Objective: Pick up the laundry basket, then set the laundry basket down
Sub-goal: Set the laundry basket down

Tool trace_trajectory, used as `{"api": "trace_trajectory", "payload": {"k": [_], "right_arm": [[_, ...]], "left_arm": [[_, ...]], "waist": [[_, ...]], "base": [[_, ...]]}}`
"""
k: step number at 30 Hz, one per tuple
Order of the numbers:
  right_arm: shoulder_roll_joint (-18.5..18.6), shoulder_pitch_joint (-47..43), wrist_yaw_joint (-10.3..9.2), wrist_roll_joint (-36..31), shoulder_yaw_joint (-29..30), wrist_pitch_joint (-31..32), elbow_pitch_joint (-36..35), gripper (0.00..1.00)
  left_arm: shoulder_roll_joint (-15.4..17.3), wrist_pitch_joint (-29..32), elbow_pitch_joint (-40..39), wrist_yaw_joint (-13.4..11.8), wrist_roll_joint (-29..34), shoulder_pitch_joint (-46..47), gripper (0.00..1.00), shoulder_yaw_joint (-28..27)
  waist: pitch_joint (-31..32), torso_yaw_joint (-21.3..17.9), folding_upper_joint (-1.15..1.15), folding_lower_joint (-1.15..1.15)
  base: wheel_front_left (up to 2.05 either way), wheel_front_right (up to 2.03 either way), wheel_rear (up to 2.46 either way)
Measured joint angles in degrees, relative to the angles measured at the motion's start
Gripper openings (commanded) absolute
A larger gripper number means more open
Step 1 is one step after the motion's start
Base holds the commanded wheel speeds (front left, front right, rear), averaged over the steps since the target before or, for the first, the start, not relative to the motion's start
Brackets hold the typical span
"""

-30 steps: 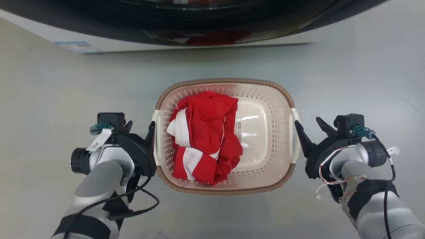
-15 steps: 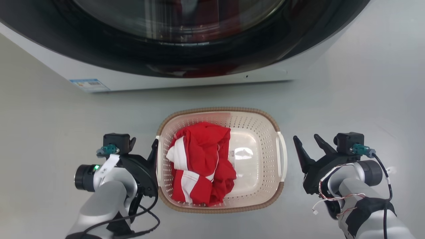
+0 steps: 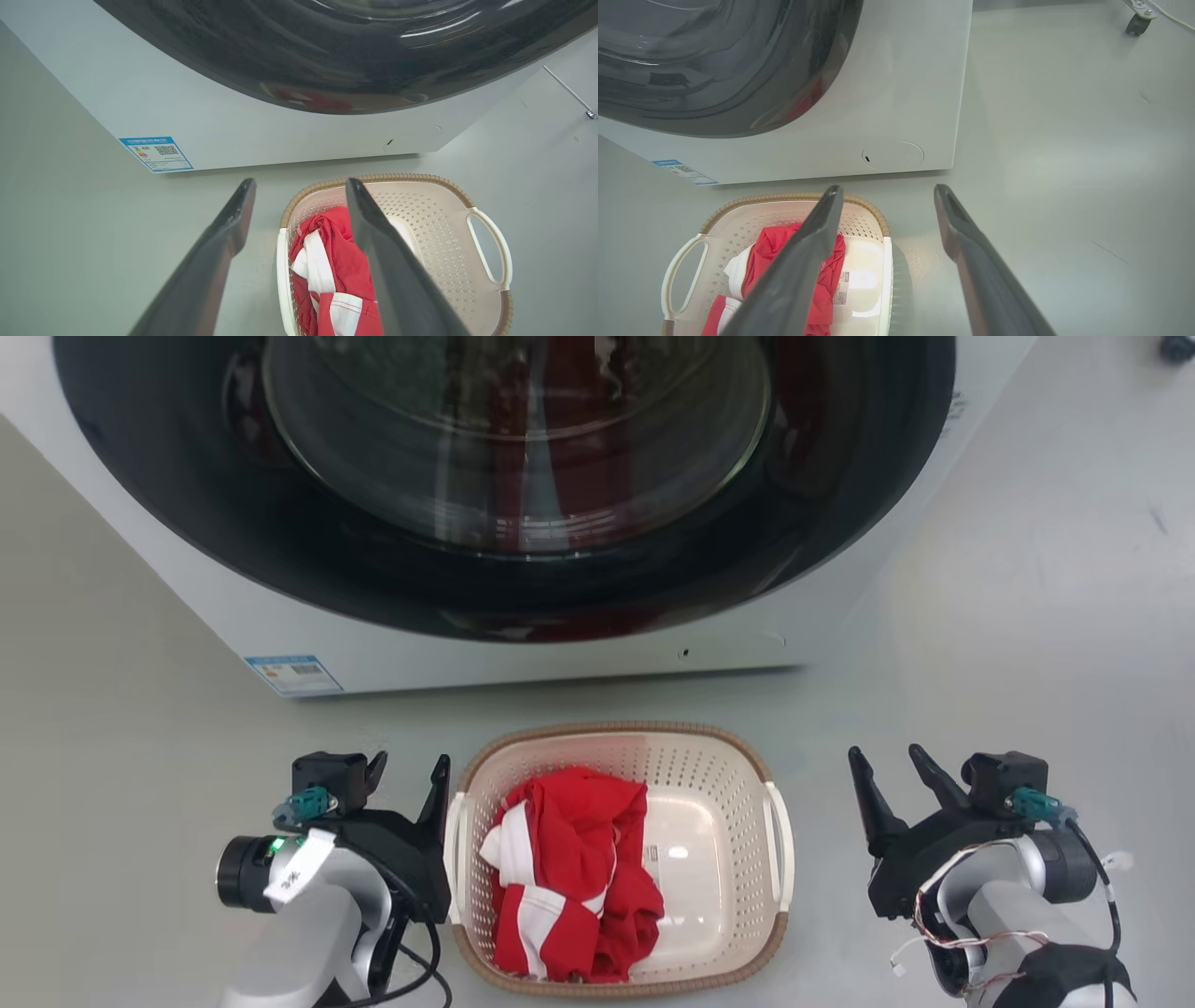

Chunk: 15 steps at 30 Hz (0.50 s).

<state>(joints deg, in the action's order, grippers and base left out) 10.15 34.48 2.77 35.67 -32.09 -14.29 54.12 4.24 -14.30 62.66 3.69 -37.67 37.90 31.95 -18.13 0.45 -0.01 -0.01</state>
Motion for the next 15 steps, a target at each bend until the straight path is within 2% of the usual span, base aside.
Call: {"api": "trace_trajectory", "payload": {"k": [12,13,15], "right_arm": [[2.4,-9.0,-4.97,-4.0,3.9,0.0,-14.2,1.00],[3.0,-10.8,-5.92,-4.5,4.6,0.0,-16.6,1.00],[3.5,-12.5,-6.45,-5.2,5.3,0.0,-19.0,1.00]], "left_arm": [[3.4,0.0,-14.9,-4.8,3.5,-9.5,1.00,-2.7],[3.5,0.0,-17.8,-5.8,4.2,-11.2,1.00,-3.1],[3.9,0.0,-20.8,-6.4,5.4,-12.9,1.00,-3.3]], "waist": [[8.7,0.2,0.00,0.00],[9.9,0.2,0.00,0.00],[11.0,0.2,0.00,0.00]], "base": [[0.00,0.00,0.00],[0.00,0.00,0.00],[0.00,0.00,0.00]]}}
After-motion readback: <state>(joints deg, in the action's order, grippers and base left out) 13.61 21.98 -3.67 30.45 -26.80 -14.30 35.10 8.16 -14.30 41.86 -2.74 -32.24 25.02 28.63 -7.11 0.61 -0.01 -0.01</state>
